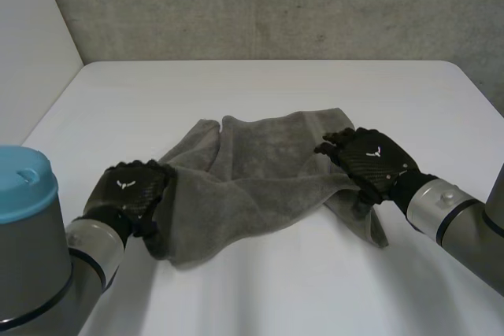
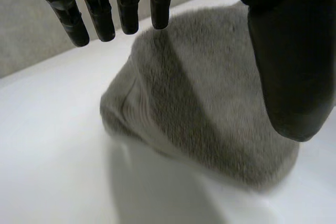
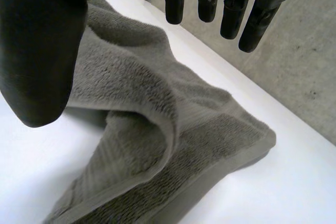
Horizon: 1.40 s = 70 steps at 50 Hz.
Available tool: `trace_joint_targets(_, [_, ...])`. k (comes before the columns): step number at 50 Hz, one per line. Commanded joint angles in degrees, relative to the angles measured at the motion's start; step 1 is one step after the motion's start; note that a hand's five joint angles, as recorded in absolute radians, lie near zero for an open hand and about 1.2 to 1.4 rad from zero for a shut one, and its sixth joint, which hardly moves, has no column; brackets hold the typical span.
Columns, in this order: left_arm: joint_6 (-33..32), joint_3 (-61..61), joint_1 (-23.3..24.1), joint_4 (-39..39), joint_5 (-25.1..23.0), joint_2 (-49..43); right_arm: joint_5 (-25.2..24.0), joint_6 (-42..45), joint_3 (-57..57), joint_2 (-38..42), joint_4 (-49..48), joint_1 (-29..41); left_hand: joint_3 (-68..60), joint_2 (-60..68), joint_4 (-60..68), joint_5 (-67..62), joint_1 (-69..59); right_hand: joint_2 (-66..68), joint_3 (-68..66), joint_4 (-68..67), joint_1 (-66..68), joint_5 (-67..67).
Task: Fold the towel.
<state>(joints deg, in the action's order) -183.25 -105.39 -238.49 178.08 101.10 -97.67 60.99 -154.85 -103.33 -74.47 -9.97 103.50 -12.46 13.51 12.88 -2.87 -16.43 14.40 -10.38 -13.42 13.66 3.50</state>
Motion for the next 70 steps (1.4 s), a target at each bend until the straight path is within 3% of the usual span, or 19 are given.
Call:
trace_joint_targets(1, [1.49,-1.04,2.32,-0.19,0.51,-3.22,0.0,0.51,-1.69,0.11,0.04,-0.75,2.46,-1.78,-2.88,1.15,4.71,-4.4,0.38,3.42,-3.66,-3.5])
trace_joint_targets(14, [4.31,2.12,4.0,1.13,0.33,-12.72,-0.52,4.2,-2.75,0.99,-0.05,-0.58,2.46,-3.46,-2.88,2.83,6.39,-4.4,0.38,3.42,-3.66,-3.5])
trace_joint_targets(22, [3.43,12.65,2.16,3.68,0.59,-20.36,-0.52,4.29,-1.35,2.66,-0.13,-0.4,2.46,-3.51,-2.88,2.87,6.43,-4.4,0.38,3.42,-3.66,-3.5])
trace_joint_targets(47, [1.41,22.16,0.57,4.21,0.59,-28.28,1.24,3.15,6.57,11.8,-1.45,0.13,2.46,-3.13,-2.88,2.49,6.05,-4.4,0.38,3.42,-3.66,-3.5])
trace_joint_targets(50, [1.14,22.34,0.48,5.09,0.77,-28.19,3.33,3.15,7.36,13.03,-3.2,0.21,2.46,2.09,-2.88,-2.72,0.84,-2.03,0.38,3.42,-1.28,-1.13])
trace_joint_targets(51, [1.14,22.25,0.57,5.78,0.77,-28.11,4.3,3.06,7.62,13.64,-4.52,0.21,2.46,8.58,-2.88,-9.22,-5.66,6.53,0.38,3.42,7.28,7.43])
trace_joint_targets(52, [1.14,22.16,0.66,6.4,0.77,-27.93,4.31,3.06,7.62,13.65,-4.53,0.21,2.46,16.64,-2.88,-17.28,-13.72,6.61,0.38,3.42,7.36,7.51])
trace_joint_targets(53, [1.14,22.16,0.66,6.4,0.77,-27.93,5.01,3.06,7.8,14.26,-5.57,0.3,2.46,16.72,-2.88,-17.36,-13.8,18.27,0.38,3.42,19.02,19.17])
trace_joint_targets(54, [1.14,21.99,0.66,7.19,0.68,-27.76,5.45,2.97,8.06,14.87,-6.28,0.3,2.46,29.05,-2.88,-29.68,-26.12,30.38,0.38,3.42,31.13,31.28])
trace_joint_targets(55, [1.14,21.81,0.57,8.24,0.68,-27.49,5.45,2.97,8.06,14.88,-6.29,0.3,2.46,46.49,-2.88,-47.12,-43.56,30.5,0.38,3.42,31.25,31.4])
trace_joint_targets(56, [1.14,21.81,0.57,8.25,0.68,-27.49,5.45,2.62,8.23,15.05,-6.55,0.22,2.46,46.66,-2.88,-47.3,-43.74,40.49,0.38,3.42,41.24,41.39])
trace_joint_targets(57, [1.14,21.63,0.57,9.03,0.77,-27.32,5.45,1.66,8.24,15.06,-6.46,0.21,2.46,57.32,-2.88,-57.96,-54.4,51.42,0.38,3.42,52.16,52.32])
trace_joint_targets(58, [1.14,21.63,0.57,9.04,0.77,-27.31,5.45,1.65,8.24,15.06,-6.46,0.21,2.46,57.43,-2.88,-58.06,-54.5,51.53,0.38,3.42,52.27,52.43])
trace_joint_targets(59, [1.14,21.46,0.31,9.56,0.77,-26.79,5.45,0.43,8.24,15.06,-6.2,0.04,2.46,65.26,-2.88,-65.89,-62.33,61.52,0.38,3.42,62.27,62.42])
trace_joint_targets(70, [-0.61,18.56,-4.69,9.48,-2.21,-19.59,3.35,-5.73,7.27,7.07,-1.03,-0.84,2.46,66.49,-2.88,-67.13,-63.57,65.6,0.38,3.42,66.34,66.5])
